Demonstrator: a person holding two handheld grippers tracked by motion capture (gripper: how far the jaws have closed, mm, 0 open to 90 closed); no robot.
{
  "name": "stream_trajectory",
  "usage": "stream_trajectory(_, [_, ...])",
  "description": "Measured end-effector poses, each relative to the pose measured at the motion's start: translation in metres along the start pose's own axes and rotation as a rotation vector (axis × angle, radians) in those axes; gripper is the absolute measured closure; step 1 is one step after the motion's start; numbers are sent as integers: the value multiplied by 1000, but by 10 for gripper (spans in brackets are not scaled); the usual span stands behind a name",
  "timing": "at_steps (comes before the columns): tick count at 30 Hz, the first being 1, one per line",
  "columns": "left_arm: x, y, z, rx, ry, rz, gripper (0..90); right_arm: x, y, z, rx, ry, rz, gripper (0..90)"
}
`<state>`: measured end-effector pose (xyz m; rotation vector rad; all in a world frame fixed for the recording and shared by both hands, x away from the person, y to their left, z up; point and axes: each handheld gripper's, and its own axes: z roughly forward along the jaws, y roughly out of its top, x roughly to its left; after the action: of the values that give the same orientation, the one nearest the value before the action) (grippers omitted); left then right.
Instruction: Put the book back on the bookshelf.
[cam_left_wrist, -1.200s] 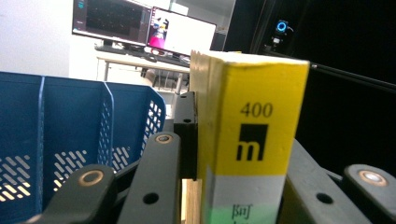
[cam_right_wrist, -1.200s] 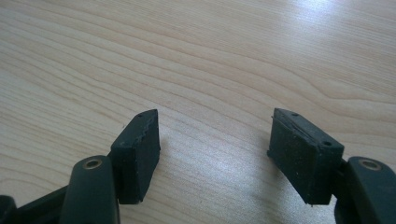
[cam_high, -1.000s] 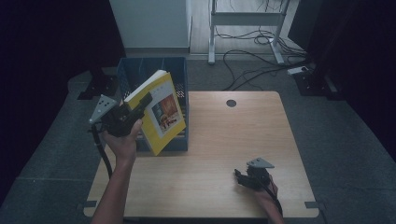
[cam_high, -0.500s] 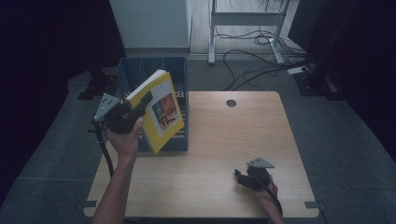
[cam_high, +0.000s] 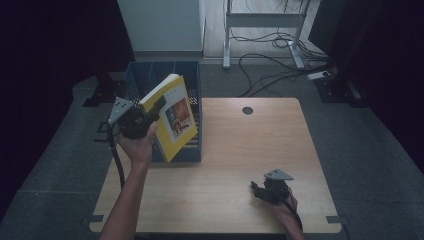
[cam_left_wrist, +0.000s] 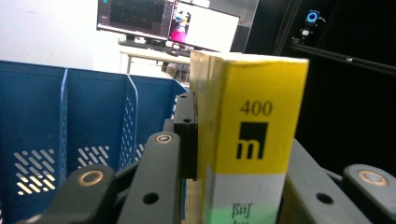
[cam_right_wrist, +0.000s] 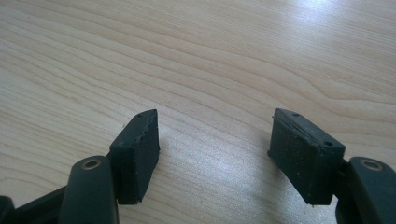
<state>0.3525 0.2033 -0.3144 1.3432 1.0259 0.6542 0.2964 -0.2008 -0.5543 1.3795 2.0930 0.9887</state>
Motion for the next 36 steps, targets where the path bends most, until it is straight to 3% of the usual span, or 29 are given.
stream_trajectory(36, [11,-8,38,33,75,-4,751,1,0,0,1,-6,-4,323])
